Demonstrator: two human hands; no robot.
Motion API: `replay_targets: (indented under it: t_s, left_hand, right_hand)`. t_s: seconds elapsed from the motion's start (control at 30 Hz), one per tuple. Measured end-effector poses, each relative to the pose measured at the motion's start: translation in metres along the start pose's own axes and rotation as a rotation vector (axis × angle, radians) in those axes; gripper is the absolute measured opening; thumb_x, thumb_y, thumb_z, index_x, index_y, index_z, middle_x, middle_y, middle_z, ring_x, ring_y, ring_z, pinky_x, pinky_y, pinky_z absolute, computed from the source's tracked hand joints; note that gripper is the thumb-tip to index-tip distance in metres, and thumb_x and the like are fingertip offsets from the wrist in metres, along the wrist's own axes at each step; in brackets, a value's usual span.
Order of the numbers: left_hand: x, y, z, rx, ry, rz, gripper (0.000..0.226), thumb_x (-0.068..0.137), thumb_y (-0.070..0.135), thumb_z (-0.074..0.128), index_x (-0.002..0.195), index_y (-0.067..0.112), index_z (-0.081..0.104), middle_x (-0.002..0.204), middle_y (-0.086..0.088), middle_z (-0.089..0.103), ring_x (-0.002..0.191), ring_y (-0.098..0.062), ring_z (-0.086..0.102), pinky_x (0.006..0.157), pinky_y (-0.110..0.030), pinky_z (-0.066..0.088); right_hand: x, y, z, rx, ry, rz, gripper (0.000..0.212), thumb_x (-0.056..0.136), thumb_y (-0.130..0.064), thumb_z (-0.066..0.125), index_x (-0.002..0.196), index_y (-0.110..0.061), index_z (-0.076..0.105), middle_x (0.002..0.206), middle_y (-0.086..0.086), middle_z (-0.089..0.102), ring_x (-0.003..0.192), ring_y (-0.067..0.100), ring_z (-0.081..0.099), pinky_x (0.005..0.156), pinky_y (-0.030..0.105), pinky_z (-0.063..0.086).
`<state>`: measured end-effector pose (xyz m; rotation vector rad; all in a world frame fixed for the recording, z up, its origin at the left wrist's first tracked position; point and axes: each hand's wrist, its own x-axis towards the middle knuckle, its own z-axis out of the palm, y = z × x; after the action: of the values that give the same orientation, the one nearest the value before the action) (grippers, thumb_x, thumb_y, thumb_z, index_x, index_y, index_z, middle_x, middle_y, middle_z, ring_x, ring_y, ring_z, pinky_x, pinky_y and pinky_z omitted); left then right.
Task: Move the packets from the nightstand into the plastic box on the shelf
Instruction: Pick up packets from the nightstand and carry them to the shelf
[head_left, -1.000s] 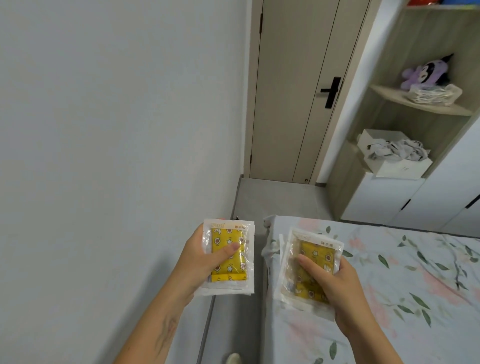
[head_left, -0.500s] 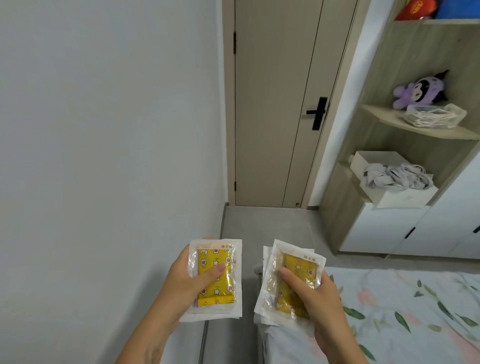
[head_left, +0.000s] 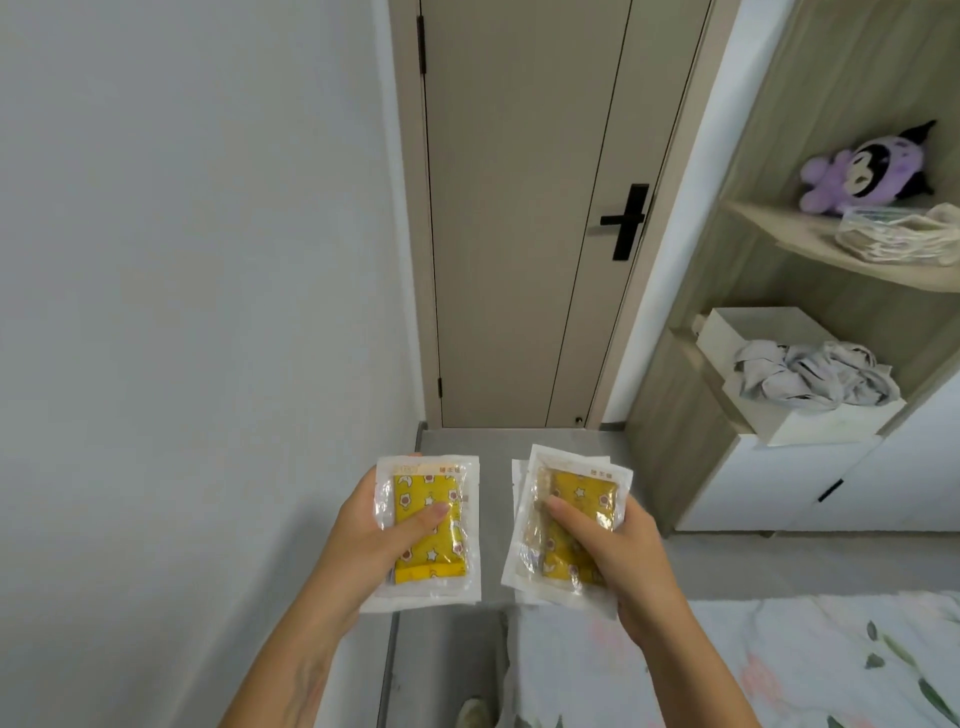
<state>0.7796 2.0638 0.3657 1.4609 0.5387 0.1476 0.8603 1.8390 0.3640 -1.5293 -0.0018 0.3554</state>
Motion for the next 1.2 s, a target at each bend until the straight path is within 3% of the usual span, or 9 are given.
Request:
replay_targets:
  t_s: [0.17, 0.4, 0.57, 0.7, 0.93, 1.03, 1.2]
  left_hand:
    - [0.111, 0.046, 0.026, -0.044, -0.032, 0.035, 0.060, 0.054, 0.038, 0.083, 0.111, 0.038, 0.064, 0.099, 0.003, 0.076, 0.086, -0.020, 0.075, 0.063, -0.034, 0.061]
    - [0.233, 0.094, 0.055, -0.030, -0.070, 0.051, 0.056, 0.053, 0.041, 0.083, 0.106, 0.040, 0.066, 0.099, 0.003, 0.076, 0.087, -0.021, 0.075, 0.067, -0.036, 0.061]
    - [0.315, 0.105, 0.081, -0.038, -0.134, 0.037, 0.058, 0.053, 0.039, 0.084, 0.108, 0.039, 0.066, 0.101, 0.001, 0.076, 0.089, -0.022, 0.075, 0.069, -0.040, 0.061]
    - [0.387, 0.120, 0.105, -0.034, -0.232, 0.023, 0.052, 0.052, 0.039, 0.085, 0.101, 0.042, 0.068, 0.099, 0.001, 0.077, 0.086, -0.021, 0.075, 0.062, -0.035, 0.060]
    - [0.529, 0.167, 0.158, 0.017, -0.423, 0.045, 0.047, 0.066, 0.026, 0.082, 0.108, 0.037, 0.064, 0.100, 0.002, 0.076, 0.087, -0.020, 0.075, 0.063, -0.032, 0.060]
    - [0.572, 0.178, 0.190, 0.063, -0.542, 0.010, 0.054, 0.060, 0.033, 0.082, 0.110, 0.038, 0.062, 0.098, 0.005, 0.077, 0.086, -0.019, 0.075, 0.061, -0.029, 0.059]
    - [0.626, 0.184, 0.252, 0.109, -0.670, -0.020, 0.051, 0.066, 0.026, 0.082, 0.113, 0.031, 0.061, 0.099, 0.001, 0.076, 0.089, -0.022, 0.075, 0.072, -0.041, 0.062]
  right_hand:
    - [0.110, -0.040, 0.008, 0.040, -0.027, -0.019, 0.019, 0.075, -0.020, 0.082, 0.091, -0.020, 0.073, 0.090, 0.003, 0.077, 0.084, 0.022, 0.074, 0.074, 0.041, 0.062]
    - [0.223, -0.079, 0.003, 0.037, 0.011, -0.015, 0.016, 0.073, -0.024, 0.082, 0.086, -0.026, 0.074, 0.090, 0.003, 0.077, 0.084, 0.022, 0.074, 0.075, 0.044, 0.061]
    - [0.288, -0.083, -0.009, 0.057, 0.132, -0.013, 0.018, 0.073, -0.023, 0.084, 0.086, -0.019, 0.073, 0.087, 0.004, 0.077, 0.082, 0.024, 0.074, 0.074, 0.045, 0.062]
    - [0.349, -0.092, -0.014, 0.070, 0.207, -0.005, 0.022, 0.071, -0.024, 0.084, 0.088, -0.016, 0.073, 0.088, 0.007, 0.076, 0.085, 0.028, 0.074, 0.075, 0.046, 0.061]
    - [0.463, -0.124, -0.027, 0.098, 0.379, -0.062, 0.012, 0.074, -0.023, 0.082, 0.083, -0.023, 0.074, 0.086, 0.006, 0.076, 0.084, 0.026, 0.074, 0.076, 0.045, 0.061]
    - [0.497, -0.135, -0.041, 0.100, 0.453, -0.041, 0.014, 0.074, -0.024, 0.083, 0.084, -0.023, 0.073, 0.087, 0.007, 0.076, 0.085, 0.028, 0.074, 0.078, 0.049, 0.060]
    - [0.528, -0.147, -0.072, 0.125, 0.629, -0.040, 0.016, 0.072, -0.023, 0.083, 0.083, -0.020, 0.073, 0.083, 0.004, 0.077, 0.076, 0.020, 0.074, 0.064, 0.033, 0.060]
